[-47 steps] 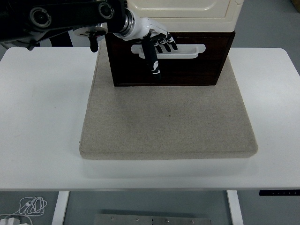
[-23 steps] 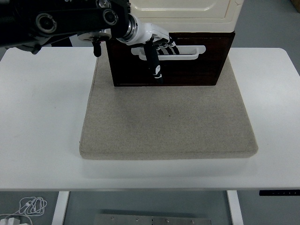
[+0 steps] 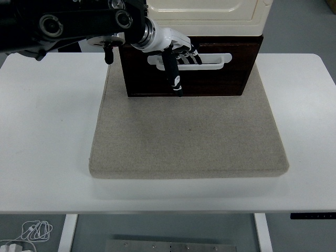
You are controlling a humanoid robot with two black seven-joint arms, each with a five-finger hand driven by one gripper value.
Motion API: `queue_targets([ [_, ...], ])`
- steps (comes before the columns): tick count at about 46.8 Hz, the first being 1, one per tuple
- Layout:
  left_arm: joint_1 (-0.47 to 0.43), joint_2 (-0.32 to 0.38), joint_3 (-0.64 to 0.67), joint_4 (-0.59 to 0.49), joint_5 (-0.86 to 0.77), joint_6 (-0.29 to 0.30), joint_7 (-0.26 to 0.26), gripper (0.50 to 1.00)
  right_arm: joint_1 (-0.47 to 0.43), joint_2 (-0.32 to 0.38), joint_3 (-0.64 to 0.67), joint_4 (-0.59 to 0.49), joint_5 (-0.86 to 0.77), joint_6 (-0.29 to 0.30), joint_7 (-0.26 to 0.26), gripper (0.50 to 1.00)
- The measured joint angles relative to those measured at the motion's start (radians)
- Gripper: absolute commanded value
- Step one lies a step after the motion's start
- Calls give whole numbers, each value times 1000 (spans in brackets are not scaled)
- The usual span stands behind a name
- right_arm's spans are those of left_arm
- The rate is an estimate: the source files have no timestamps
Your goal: Open the drawer under the combination cabinet
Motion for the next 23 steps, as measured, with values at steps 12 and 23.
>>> queue_targets([
  [12,-5,4,-13,-24,0,-23,0,1000,0,0,0,0,0,0,0,926],
  [23,-7,5,-13,-29,-1,-44,1,1000,0,0,0,0,0,0,0,926],
])
